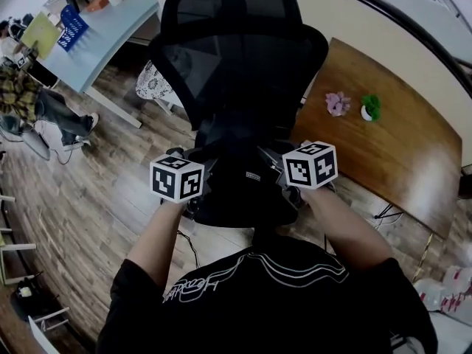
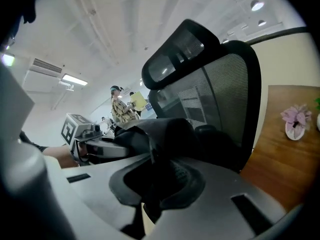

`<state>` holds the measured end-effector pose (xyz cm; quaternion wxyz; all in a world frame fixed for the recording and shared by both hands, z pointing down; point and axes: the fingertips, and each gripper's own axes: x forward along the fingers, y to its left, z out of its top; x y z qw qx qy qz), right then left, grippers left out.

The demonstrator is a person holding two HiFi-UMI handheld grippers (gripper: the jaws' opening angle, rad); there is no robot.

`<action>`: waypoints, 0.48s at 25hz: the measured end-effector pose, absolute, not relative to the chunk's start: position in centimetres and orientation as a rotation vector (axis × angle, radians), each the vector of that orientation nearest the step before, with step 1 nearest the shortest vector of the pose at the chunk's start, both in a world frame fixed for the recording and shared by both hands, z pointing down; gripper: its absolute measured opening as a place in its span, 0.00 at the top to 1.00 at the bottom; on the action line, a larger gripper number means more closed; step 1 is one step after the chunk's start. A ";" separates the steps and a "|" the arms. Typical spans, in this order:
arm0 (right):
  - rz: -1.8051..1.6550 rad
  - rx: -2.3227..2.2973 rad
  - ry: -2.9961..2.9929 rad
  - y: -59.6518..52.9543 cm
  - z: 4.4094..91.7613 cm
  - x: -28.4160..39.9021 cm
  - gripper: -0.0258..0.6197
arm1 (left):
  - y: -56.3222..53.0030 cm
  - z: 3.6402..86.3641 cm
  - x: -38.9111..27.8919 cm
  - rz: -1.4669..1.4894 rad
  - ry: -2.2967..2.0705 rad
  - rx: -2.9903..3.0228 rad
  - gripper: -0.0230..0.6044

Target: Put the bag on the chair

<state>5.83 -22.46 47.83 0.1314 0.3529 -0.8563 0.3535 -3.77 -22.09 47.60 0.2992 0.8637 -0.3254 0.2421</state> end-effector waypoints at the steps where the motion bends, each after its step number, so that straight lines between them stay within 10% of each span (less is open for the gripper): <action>1: 1.035 1.023 -2.472 -23.2 48.5 5.6 0.93 | -22.8 48.2 -4.1 0.651 -0.868 2.280 0.91; 12: 1.129 1.010 -2.302 -27.8 55.3 3.5 0.92 | -28.0 55.0 -6.2 0.749 -0.936 2.156 0.89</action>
